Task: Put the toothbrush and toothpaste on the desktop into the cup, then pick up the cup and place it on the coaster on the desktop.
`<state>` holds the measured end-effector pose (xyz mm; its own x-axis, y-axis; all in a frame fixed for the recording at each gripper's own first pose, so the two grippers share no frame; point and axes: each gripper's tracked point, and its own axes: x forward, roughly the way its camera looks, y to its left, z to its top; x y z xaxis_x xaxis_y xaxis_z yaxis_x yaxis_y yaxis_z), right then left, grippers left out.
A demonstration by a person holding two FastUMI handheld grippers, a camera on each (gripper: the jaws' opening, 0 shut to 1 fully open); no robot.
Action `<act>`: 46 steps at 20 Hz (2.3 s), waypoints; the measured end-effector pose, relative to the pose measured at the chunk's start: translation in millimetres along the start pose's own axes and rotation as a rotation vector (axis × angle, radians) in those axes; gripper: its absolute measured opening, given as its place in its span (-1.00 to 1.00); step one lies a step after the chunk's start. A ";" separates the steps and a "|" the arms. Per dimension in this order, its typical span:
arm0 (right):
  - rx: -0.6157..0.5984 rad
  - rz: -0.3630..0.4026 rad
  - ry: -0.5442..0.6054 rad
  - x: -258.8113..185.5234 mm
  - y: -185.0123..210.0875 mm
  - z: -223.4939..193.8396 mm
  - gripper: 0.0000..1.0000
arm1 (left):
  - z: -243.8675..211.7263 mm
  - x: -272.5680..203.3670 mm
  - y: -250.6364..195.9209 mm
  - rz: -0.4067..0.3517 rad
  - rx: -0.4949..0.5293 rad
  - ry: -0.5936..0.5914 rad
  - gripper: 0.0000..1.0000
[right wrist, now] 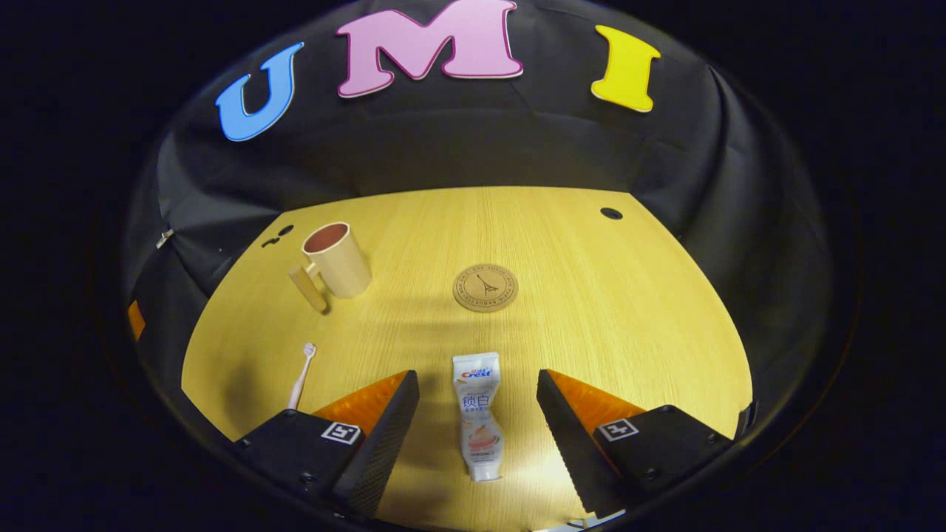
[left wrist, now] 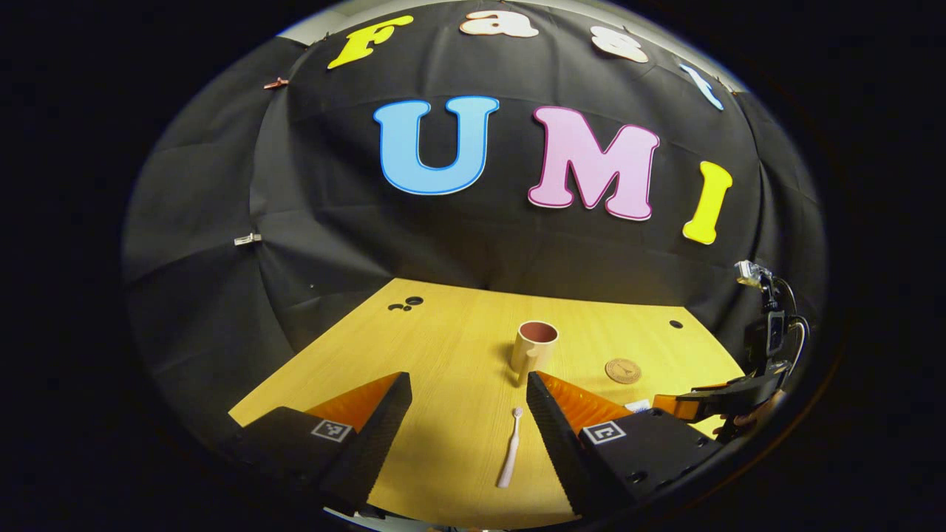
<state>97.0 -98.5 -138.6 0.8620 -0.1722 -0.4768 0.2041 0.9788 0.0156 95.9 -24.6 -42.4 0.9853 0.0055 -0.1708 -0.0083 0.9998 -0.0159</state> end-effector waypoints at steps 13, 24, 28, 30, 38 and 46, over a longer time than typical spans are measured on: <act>-0.055 0.012 0.236 55.2 -3.5 -58.7 0.99 | -40.1 3.1 -3.0 0.077 0.012 0.135 0.94; -0.027 -0.028 0.293 54.5 -7.9 -71.2 0.57 | -41.3 10.1 -4.6 0.042 0.029 0.142 0.94; -0.019 -0.035 0.327 55.6 -7.7 -72.3 0.17 | -44.4 7.7 -3.1 0.033 0.023 0.143 0.95; -0.022 -0.036 0.336 56.5 -7.5 -72.8 -0.14 | -46.1 7.8 -3.0 0.030 0.020 0.142 0.94; -0.076 0.032 0.331 46.6 -6.9 -71.2 -0.39 | -55.5 19.7 -3.9 0.003 0.029 0.159 0.94; -0.040 0.074 0.215 7.0 -12.0 -33.1 -0.39 | -91.0 55.2 -24.2 -0.101 0.036 0.274 0.95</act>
<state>85.2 -107.9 -171.3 0.7541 -0.0767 -0.6523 0.1221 0.9922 0.0244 134.9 -50.1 -141.1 0.8980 -0.0944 -0.4297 0.0985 0.9951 -0.0126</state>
